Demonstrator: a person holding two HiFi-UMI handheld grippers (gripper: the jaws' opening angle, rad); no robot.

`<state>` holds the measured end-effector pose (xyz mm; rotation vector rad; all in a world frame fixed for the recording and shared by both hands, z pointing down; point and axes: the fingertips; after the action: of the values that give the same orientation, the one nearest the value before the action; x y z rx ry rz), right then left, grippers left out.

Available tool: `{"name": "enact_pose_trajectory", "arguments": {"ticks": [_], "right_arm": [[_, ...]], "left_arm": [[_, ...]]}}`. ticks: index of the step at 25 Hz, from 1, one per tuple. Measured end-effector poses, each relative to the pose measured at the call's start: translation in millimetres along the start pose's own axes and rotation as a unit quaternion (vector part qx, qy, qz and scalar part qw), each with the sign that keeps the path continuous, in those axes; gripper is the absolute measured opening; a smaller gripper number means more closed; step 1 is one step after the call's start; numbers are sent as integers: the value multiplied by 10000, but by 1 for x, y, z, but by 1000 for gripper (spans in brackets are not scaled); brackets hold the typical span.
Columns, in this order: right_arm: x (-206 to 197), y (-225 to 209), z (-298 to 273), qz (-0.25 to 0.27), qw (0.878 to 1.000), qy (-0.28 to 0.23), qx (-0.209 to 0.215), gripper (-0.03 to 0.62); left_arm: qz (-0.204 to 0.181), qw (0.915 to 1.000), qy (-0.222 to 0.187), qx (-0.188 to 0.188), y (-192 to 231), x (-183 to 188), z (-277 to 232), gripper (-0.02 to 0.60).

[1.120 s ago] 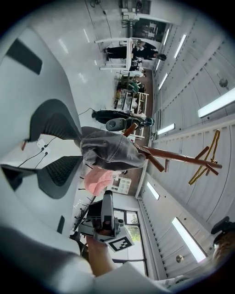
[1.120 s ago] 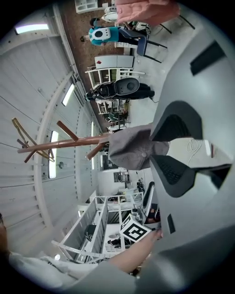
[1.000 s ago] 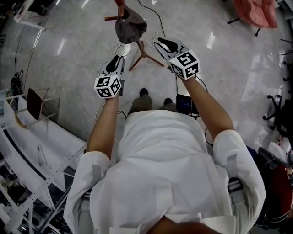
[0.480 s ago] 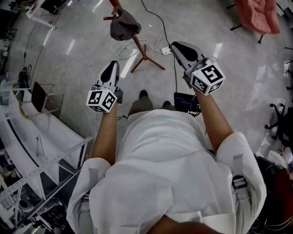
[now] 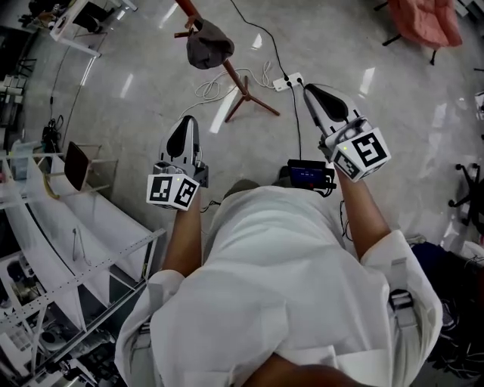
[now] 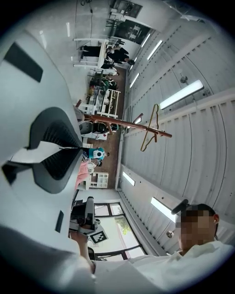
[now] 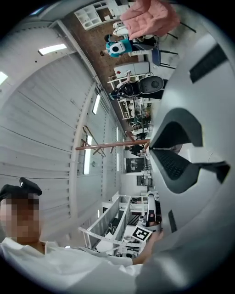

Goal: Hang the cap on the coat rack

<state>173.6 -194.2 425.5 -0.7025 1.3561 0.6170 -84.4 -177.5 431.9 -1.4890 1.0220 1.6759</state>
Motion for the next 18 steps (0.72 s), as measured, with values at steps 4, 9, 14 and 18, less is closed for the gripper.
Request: {"name": "enact_pose_trajectory", "arguments": {"ticks": [4,9,14,18], "right_arm": [[-12,24,9,-138,9991,2,-403,28],[-1,76,11,-215,9978,-127,-616,28],[0,123,7,-175,9989,-50,-439,28],[-11,176,22,-120,9992,88,-381,28]], "left_arm": [[-97,9999,-30,19,-7,4,28,26],[111,9999,15,-117,-10,6,62,26],[294,9992,-34,-261,-13,5,99,21],[379,9985,122,-366,-14,-12,140,15]]}}
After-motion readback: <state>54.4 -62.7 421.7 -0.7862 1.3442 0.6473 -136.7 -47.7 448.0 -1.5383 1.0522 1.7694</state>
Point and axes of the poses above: the fingertips, and each gripper's own axes: z backward along the fingers, y to its left, x out of its top, and after that the axes turned 2 degrees about -y, right-handed
